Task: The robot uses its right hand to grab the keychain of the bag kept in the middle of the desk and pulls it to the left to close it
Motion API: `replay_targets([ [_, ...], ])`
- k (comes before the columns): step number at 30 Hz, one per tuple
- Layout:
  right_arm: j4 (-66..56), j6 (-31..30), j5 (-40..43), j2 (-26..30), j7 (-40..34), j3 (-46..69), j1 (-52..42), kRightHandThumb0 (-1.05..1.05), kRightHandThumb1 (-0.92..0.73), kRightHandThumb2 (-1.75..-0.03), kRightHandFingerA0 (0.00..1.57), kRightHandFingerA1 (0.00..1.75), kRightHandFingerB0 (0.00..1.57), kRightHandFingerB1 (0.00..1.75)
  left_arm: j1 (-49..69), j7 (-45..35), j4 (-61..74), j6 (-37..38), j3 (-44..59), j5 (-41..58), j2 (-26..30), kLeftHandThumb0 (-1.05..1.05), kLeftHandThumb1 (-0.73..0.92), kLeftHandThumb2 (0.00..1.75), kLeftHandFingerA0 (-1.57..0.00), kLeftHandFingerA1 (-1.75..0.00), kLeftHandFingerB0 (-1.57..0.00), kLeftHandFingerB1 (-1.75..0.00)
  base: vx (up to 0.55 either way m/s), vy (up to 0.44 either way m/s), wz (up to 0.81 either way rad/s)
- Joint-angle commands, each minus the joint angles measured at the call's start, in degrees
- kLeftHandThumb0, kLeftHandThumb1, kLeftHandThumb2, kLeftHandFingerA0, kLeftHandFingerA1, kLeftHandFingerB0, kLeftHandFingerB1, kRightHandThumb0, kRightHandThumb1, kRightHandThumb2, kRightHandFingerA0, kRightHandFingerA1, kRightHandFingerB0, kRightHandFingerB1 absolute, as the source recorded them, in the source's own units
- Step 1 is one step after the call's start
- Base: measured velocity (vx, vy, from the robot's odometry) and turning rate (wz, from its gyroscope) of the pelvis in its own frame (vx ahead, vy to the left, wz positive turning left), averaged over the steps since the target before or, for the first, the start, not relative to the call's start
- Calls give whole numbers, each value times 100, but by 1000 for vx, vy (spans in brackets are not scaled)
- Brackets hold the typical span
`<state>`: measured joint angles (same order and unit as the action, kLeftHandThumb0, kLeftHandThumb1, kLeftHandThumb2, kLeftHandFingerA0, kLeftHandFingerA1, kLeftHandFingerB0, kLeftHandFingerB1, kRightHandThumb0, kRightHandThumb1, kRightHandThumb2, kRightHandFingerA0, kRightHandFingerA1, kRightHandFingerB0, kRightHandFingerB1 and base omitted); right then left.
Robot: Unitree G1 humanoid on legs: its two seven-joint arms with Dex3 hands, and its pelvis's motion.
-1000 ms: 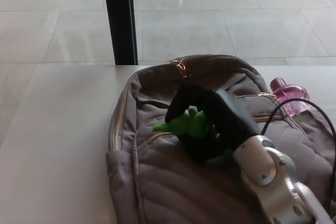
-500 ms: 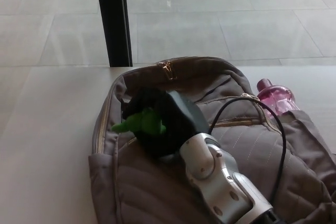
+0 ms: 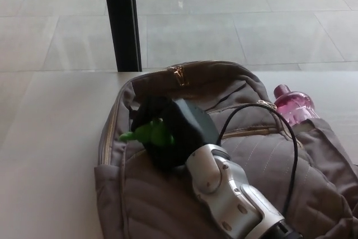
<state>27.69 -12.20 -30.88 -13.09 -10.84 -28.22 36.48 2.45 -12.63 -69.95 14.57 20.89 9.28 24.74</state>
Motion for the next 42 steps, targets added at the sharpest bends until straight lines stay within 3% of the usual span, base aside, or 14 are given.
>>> replay_targets([
  [1,1080,-302,15,-2865,421,-1560,602,-25,-50,-111,99,175,73,170,-54,226,74,119,-110,-131,-11,-66,85,66,-76,-53,-60,-46,0,0,0],
  [3,1001,-232,-38,-2765,538,-1537,832,-31,-48,-117,124,143,104,132,-86,216,22,73,-94,-109,-19,-67,85,66,-77,-53,-61,-46,0,0,0],
  [6,1000,-223,-45,-2688,632,-1455,1065,-20,-53,-117,101,175,76,131,-65,273,2,105,-116,-144,-13,-67,85,66,-76,-52,-62,-45,0,0,0],
  [10,839,-100,-64,-2329,750,-1373,1304,-24,-49,-125,96,175,78,166,-22,156,21,122,-98,-99,-39,-68,85,65,-75,-55,-61,-47,0,0,0],
  [13,485,-294,-94,-1998,1033,-1468,1286,-25,-56,-110,92,175,69,151,9,160,45,101,-60,-60,-32,-67,85,66,-76,-53,-61,-46,0,0,0],
  [15,125,-537,-11,-1655,1513,-1490,1262,-38,-73,-77,78,134,36,74,6,209,55,80,-77,-82,-34,-65,85,66,-76,-53,-62,-47,0,0,0],
  [17,-555,-709,192,-924,2377,-1468,1261,-67,-64,-96,51,94,6,54,-47,261,72,-2,-96,-110,18,-65,85,66,-77,-54,-60,-46,0,0,0],
  [19,-780,-785,166,-632,2686,-1500,1339,-70,-81,-64,26,87,1,35,-51,176,43,70,-125,-143,65,-66,86,66,-76,-54,-59,-46,0,0,0],
  [20,-928,-731,115,-385,2791,-1503,1342,-77,-62,-101,29,77,0,31,-45,125,50,57,-114,-125,76,-68,85,66,-75,-53,-59,-45,0,0,0],
  [21,-1072,-651,65,-124,2923,-1497,1375,-80,-81,-63,9,71,0,26,-52,107,47,34,-102,-107,76,-68,85,66,-74,-53,-58,-45,0,0,0],
  [23,-1504,-581,-74,527,3392,-1438,1591,-98,-72,-106,0,18,0,5,-16,142,54,66,-118,-136,96,-69,85,65,-75,-54,-61,-46,0,0,0],
  [35,-1682,-389,119,1574,3957,-939,2237,-105,-83,-116,0,24,0,7,35,156,5,45,-120,-138,77,-66,86,66,-73,-53,-60,-48,0,0,0],
  [40,-1872,-325,162,1906,4003,-817,2303,-95,-92,-73,0,0,0,0,56,105,-35,36,-85,-99,82,-67,86,66,-73,-54,-60,-48,0,0,0],
  [42,-1910,-246,400,2365,4149,-403,2449,-94,-92,-88,0,0,0,0,90,131,-6,-16,-46,-62,105,-65,85,66,-73,-53,-61,-47,0,0,0],
])
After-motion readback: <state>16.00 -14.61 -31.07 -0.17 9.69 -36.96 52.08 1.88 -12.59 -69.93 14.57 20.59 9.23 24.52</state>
